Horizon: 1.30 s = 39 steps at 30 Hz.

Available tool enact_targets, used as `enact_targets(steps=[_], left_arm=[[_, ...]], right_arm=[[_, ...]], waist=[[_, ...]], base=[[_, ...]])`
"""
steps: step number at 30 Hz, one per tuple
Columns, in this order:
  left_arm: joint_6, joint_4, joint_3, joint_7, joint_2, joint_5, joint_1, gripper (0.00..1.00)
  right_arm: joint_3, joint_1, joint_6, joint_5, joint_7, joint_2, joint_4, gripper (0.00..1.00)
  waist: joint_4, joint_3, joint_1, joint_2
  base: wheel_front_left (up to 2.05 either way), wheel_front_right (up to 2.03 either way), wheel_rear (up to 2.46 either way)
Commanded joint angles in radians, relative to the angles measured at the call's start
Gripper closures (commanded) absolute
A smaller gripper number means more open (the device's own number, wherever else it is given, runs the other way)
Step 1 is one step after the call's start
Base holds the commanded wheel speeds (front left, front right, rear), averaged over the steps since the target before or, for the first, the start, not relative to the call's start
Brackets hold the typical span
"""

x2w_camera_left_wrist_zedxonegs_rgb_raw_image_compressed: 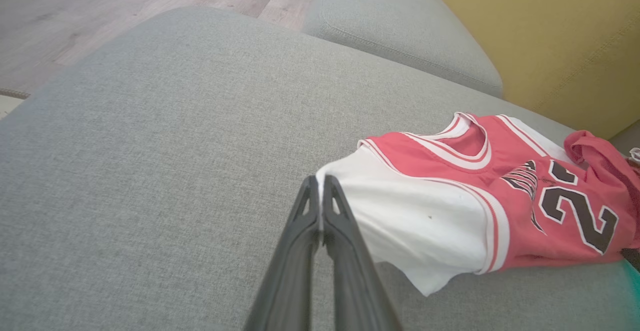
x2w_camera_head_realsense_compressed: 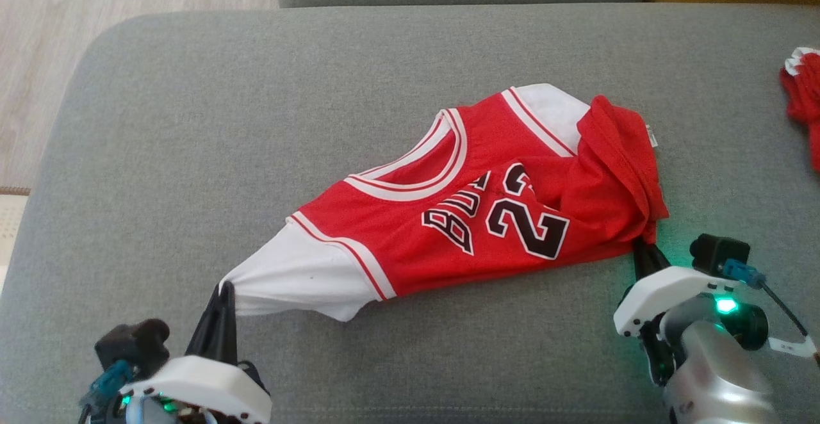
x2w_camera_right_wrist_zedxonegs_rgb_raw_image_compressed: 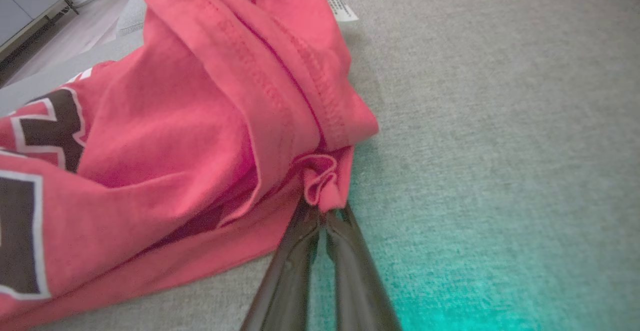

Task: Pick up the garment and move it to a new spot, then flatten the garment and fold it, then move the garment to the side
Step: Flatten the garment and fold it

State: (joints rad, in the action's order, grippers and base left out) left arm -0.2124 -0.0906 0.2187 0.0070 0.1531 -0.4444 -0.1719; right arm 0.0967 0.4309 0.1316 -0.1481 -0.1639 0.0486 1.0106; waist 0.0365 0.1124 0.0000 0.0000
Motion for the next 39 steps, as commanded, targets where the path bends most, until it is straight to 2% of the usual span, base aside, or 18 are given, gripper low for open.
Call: enact_targets(steps=[1, 5, 9, 12, 13, 15, 23, 28, 30, 39], left_arm=[[-0.007, -0.03, -0.03, -0.006, 0.014, -0.003, 0.048, 1.0], [-0.005, -0.042, -0.033, -0.022, 0.01, -0.009, 0.054, 1.0], [0.004, -0.067, -0.046, -0.051, -0.005, -0.033, 0.071, 1.0], [0.019, -0.098, -0.059, -0.075, -0.013, -0.058, 0.095, 1.0], [0.032, -0.123, -0.064, -0.084, -0.013, -0.069, 0.116, 1.0], [0.042, -0.15, -0.067, -0.089, -0.003, -0.067, 0.143, 1.0], [0.062, -0.3, -0.07, -0.036, 0.075, -0.008, 0.311, 1.0], [0.074, -0.407, -0.077, 0.027, 0.136, 0.042, 0.461, 1.0], [0.081, -0.447, -0.083, 0.054, 0.163, 0.061, 0.526, 1.0], [0.119, -0.529, -0.094, 0.165, 0.241, 0.095, 0.786, 1.0]], right_arm=[[-0.019, 0.025, -0.001, 0.001, -0.014, 0.006, -0.01, 1.0], [-0.019, 0.013, -0.001, -0.019, -0.044, 0.014, -0.037, 1.0], [-0.059, -0.022, -0.001, -0.072, -0.063, 0.016, -0.144, 1.0], [-0.115, -0.059, -0.001, -0.122, -0.056, 0.037, -0.283, 1.0], [-0.144, -0.087, -0.001, -0.148, -0.034, 0.061, -0.398, 1.0], [-0.161, -0.117, -0.001, -0.167, -0.001, 0.084, -0.527, 1.0], [-0.171, -0.204, -0.001, -0.179, 0.186, 0.133, -1.081, 1.0], [-0.136, -0.214, -0.001, -0.16, 0.288, 0.15, -1.359, 1.0], [-0.117, -0.206, -0.001, -0.152, 0.318, 0.155, -1.447, 1.0], [-0.024, -0.136, -0.001, -0.115, 0.412, 0.17, -1.666, 1.0]], waist=[[-0.001, -0.002, 0.0, 0.0], [-0.008, -0.013, 0.0, 0.0], [-0.034, -0.034, 0.0, 0.0], [-0.064, -0.052, 0.0, 0.0], [-0.084, -0.067, 0.0, 0.0], [-0.102, -0.084, 0.0, 0.0], [-0.146, -0.14, 0.0, 0.0], [-0.151, -0.159, 0.0, 0.0], [-0.154, -0.165, 0.0, 0.0], [-0.167, -0.151, 0.0, 0.0]], base=[[0.0, 0.0, 0.0], [0.0, 0.0, 0.0], [0.0, 0.0, 0.0], [0.0, 0.0, 0.0], [0.0, 0.0, 0.0], [0.0, 0.0, 0.0], [0.0, 0.0, 0.0], [0.0, 0.0, 0.0], [0.0, 0.0, 0.0], [0.0, 0.0, 0.0]])
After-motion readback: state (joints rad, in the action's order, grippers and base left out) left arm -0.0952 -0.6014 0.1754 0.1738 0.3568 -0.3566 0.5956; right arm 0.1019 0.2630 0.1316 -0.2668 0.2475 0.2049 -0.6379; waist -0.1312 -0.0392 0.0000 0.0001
